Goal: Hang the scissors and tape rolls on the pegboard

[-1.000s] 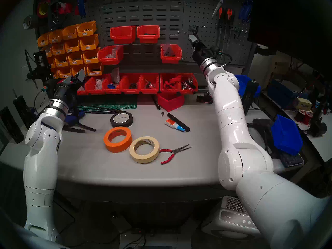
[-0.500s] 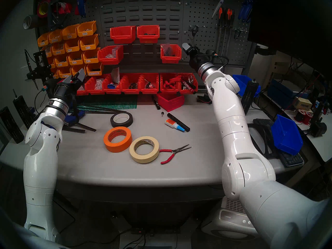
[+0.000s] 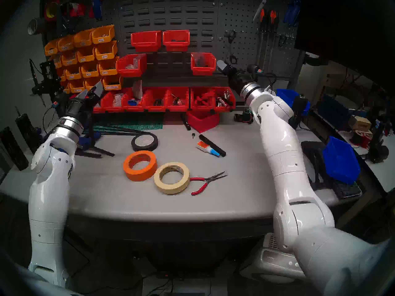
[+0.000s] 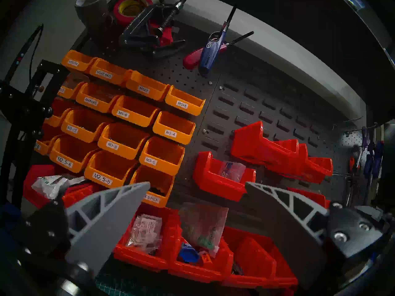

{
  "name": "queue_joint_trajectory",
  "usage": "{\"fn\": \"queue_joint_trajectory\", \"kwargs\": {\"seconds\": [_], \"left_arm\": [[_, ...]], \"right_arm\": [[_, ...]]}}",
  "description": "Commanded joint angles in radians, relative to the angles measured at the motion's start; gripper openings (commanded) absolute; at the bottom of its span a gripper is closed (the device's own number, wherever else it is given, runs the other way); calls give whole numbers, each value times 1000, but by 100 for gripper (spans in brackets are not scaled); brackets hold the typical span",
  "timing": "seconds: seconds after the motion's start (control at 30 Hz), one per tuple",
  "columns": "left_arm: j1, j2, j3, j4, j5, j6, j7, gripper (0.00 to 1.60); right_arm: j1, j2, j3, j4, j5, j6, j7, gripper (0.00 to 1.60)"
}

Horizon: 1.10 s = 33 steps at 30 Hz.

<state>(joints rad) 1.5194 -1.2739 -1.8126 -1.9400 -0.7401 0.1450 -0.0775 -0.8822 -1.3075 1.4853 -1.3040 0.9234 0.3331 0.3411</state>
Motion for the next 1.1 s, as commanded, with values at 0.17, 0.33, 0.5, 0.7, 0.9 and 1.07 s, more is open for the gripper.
{"fn": "queue_joint_trajectory", "kwargs": {"seconds": [0.17,0.33,0.5,0.7,0.9,1.07], "left_arm": [[-36,10,9,-3,26,-11,3,160],[-37,8,10,4,33,-10,4,160],[-40,7,11,10,38,-10,4,160],[-43,7,12,14,44,-10,3,160],[-46,6,14,19,50,-10,4,160],[-48,5,18,22,57,-11,4,160]], "right_arm": [[-63,67,-75,-183,-66,-16,120,160],[-95,92,-94,-233,-89,-23,157,160],[-125,118,-110,-290,-112,-29,193,160],[-160,150,-148,-359,-138,-14,245,160],[-186,174,-203,-402,-159,3,306,160],[-224,224,-236,-469,-186,38,334,160]]}}
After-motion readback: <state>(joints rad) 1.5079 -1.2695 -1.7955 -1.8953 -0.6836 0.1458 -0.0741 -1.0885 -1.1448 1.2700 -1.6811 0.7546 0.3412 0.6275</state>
